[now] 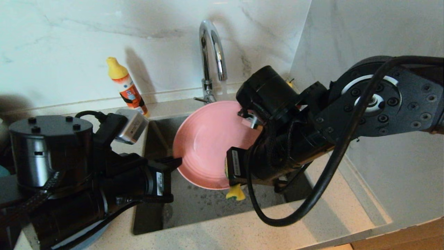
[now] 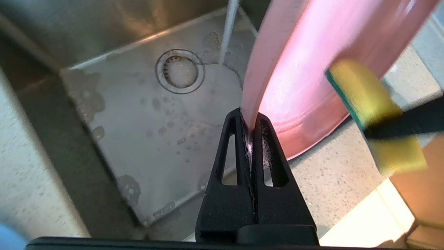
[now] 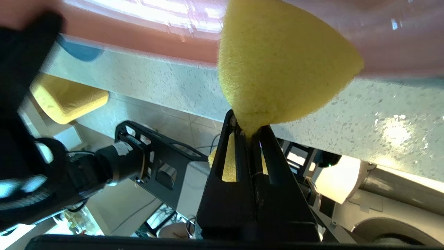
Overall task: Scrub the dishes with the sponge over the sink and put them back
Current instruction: Wipe the plate
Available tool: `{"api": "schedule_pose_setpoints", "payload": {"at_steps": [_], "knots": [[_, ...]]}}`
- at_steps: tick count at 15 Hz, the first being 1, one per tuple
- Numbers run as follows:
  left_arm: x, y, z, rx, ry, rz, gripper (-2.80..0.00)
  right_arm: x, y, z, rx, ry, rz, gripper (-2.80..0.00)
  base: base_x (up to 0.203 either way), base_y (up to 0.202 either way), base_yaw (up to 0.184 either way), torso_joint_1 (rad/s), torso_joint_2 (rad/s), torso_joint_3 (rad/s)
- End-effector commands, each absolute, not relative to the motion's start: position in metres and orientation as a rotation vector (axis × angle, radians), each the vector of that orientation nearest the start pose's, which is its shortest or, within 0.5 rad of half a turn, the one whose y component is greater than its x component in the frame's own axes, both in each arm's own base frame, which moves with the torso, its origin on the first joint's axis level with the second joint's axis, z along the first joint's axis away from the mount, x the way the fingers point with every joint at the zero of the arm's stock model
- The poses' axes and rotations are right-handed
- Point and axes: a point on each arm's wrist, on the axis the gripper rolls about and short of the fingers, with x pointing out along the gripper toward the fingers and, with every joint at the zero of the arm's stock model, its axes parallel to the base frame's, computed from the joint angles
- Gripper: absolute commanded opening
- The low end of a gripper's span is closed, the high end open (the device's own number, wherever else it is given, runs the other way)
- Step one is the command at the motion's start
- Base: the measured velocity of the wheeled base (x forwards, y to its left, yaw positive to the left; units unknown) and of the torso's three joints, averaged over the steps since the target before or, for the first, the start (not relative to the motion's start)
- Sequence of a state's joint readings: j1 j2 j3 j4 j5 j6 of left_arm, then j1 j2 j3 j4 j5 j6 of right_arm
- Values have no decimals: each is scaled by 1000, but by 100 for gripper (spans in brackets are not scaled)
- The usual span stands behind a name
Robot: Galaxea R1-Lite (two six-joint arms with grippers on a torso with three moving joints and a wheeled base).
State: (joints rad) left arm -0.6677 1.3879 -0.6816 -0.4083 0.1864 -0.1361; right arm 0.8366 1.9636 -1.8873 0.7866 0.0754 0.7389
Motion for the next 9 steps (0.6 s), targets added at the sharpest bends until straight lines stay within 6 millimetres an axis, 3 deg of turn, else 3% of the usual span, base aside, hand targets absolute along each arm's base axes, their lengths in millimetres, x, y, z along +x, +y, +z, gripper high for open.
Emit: {"api": "schedule_pose_setpoints", "payload": {"at_steps": [1, 9], "knots": [[180, -137, 211, -19, 297, -458, -280, 232, 279, 251, 282, 1125, 509, -280, 0, 0, 0, 0, 0, 0], [186, -139, 207, -54, 320, -444, -280, 222, 291, 234, 233, 1184, 529, -280, 0, 0, 0, 0, 0, 0]]}}
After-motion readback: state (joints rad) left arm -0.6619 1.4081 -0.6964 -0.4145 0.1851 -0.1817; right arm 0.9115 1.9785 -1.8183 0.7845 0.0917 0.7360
